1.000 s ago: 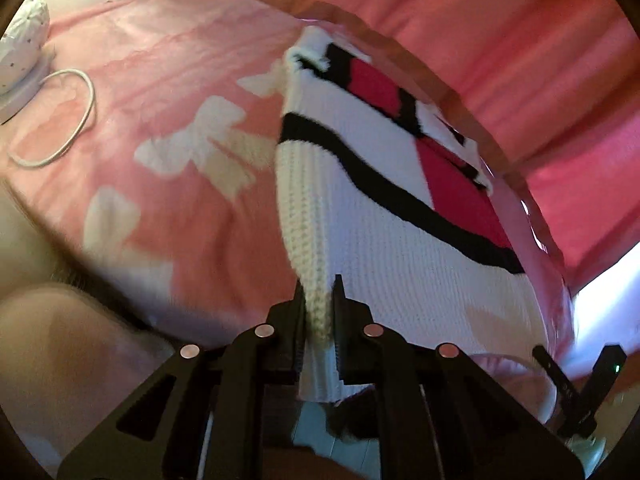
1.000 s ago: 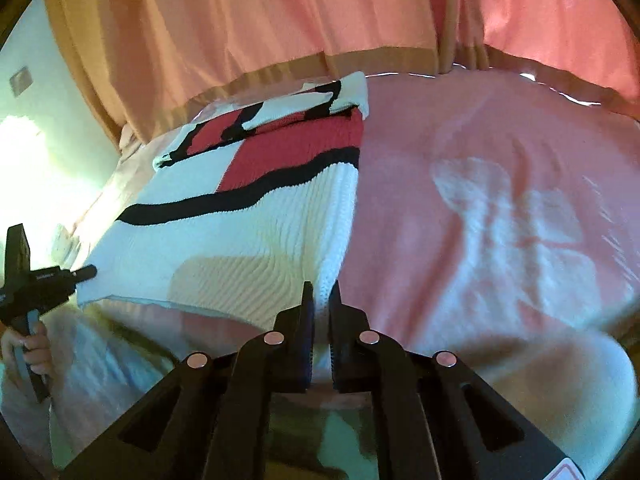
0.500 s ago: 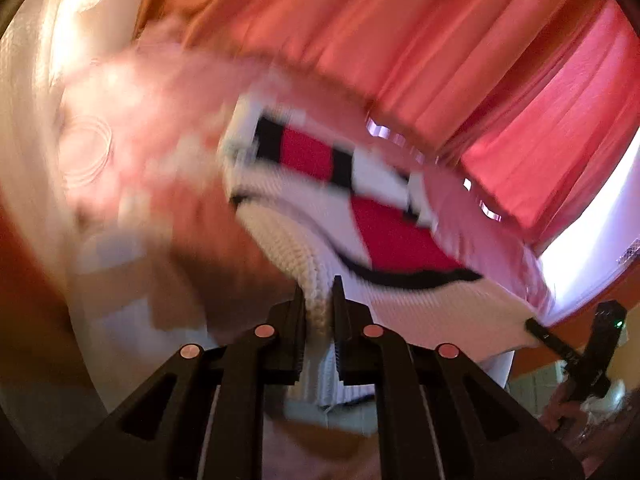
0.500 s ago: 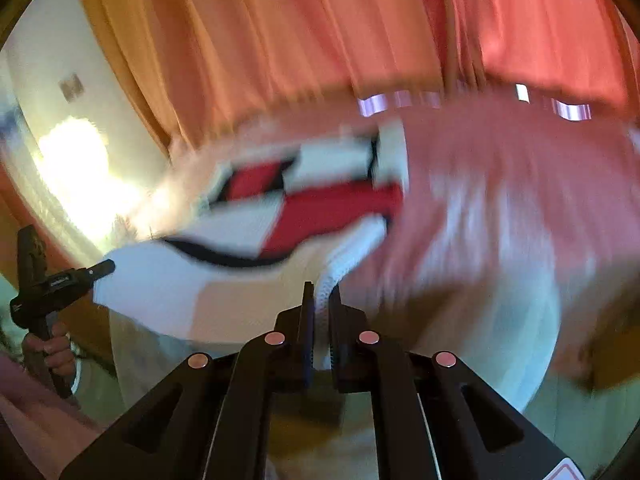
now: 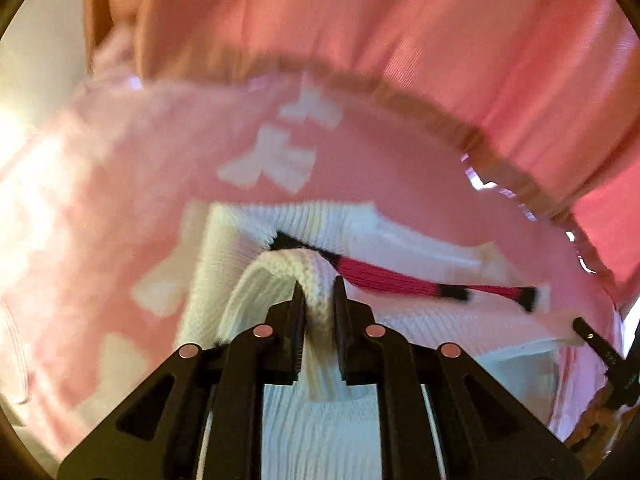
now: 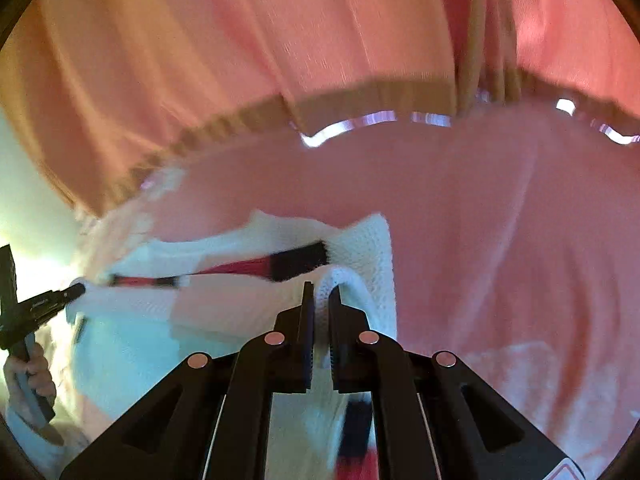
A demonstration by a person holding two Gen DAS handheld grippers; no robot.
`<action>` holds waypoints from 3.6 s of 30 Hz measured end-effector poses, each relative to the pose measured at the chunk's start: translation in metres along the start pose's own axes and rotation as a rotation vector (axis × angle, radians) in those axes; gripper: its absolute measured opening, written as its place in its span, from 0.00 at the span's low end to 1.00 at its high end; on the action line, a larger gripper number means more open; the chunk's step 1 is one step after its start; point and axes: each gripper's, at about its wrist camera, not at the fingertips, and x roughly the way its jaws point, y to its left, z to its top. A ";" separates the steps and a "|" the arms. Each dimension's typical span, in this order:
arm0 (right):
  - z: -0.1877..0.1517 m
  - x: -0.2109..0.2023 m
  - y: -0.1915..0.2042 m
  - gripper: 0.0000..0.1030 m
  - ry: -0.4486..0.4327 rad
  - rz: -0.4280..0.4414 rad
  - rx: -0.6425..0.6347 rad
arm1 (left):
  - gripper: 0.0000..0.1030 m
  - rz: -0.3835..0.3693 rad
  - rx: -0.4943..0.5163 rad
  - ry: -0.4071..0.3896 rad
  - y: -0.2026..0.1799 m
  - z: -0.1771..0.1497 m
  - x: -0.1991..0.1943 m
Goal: Fold small clothes
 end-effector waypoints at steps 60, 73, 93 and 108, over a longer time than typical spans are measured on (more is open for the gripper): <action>-0.014 -0.008 -0.003 0.35 0.043 0.063 0.023 | 0.35 -0.066 -0.105 -0.027 0.041 -0.012 0.014; -0.120 -0.048 0.008 0.43 0.081 0.034 0.082 | 0.54 0.007 0.019 -0.064 0.035 -0.102 -0.038; -0.129 -0.068 0.018 0.12 0.216 -0.283 -0.098 | 0.14 0.101 -0.001 0.095 0.062 -0.131 -0.047; -0.020 -0.017 0.012 0.55 0.088 -0.037 -0.118 | 0.74 0.049 0.149 -0.036 -0.010 -0.024 -0.008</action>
